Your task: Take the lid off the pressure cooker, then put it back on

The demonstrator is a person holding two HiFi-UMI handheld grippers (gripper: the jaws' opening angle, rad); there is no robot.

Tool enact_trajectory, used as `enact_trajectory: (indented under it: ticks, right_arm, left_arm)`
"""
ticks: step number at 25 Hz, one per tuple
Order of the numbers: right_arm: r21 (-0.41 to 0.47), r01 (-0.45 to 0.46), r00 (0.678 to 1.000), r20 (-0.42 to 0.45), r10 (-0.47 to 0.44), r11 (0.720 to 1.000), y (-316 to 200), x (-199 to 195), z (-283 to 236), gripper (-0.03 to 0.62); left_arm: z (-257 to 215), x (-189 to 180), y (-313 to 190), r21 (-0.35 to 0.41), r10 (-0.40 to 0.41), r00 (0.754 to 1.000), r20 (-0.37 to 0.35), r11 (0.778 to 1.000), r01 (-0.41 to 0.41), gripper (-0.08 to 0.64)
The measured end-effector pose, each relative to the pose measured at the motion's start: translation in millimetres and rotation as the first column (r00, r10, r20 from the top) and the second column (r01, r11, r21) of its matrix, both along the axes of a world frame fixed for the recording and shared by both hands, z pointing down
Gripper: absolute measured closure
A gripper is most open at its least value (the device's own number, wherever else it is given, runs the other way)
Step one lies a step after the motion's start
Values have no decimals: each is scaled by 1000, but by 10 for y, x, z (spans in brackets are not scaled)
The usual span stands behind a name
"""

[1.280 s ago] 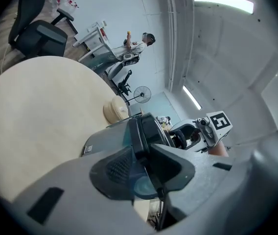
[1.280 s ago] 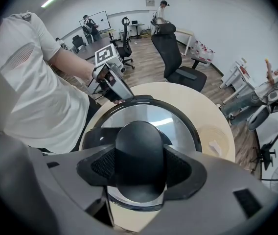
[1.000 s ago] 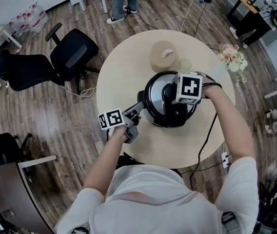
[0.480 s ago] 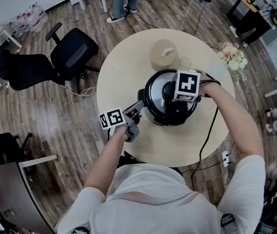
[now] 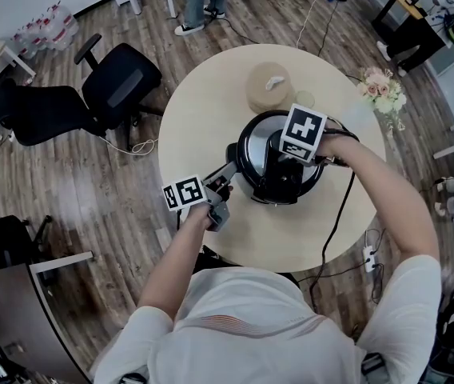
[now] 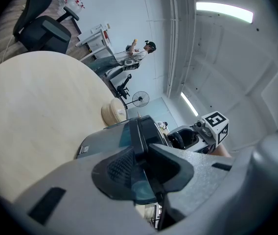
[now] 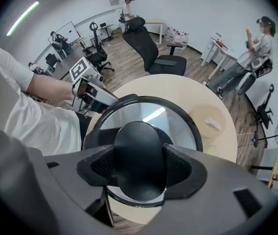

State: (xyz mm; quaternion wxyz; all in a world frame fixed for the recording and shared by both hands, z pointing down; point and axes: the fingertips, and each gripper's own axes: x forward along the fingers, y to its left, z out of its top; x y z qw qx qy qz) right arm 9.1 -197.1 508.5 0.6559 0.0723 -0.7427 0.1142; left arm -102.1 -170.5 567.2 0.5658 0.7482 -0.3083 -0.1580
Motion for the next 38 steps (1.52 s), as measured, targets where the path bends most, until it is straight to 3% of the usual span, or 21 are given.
enact_trajectory:
  ticks: [7, 12, 25, 33, 38]
  right_arm:
    - [1, -213, 977, -18, 213, 977, -62, 19, 5, 304]
    - [3, -279, 960, 0, 279, 960, -88, 18, 9, 301]
    - [19, -220, 975, 11, 220, 975, -73, 16, 0, 307]
    - [-1, -265, 963, 58, 265, 964, -119, 71, -161, 308]
    - [20, -264, 962, 81, 261, 964, -90, 87, -294, 308]
  left_arm:
    - [7, 1, -12, -2, -1, 1000, -4, 1000, 1, 462]
    - [10, -6, -11, 4, -12, 1000, -4, 1000, 12, 462]
    - [5, 0, -12, 14, 5, 1000, -5, 1000, -5, 460]
    - [0, -1, -18, 15, 10, 1000, 5, 1000, -10, 459]
    - [-6, -19, -3, 43, 9, 998, 64, 999, -12, 448]
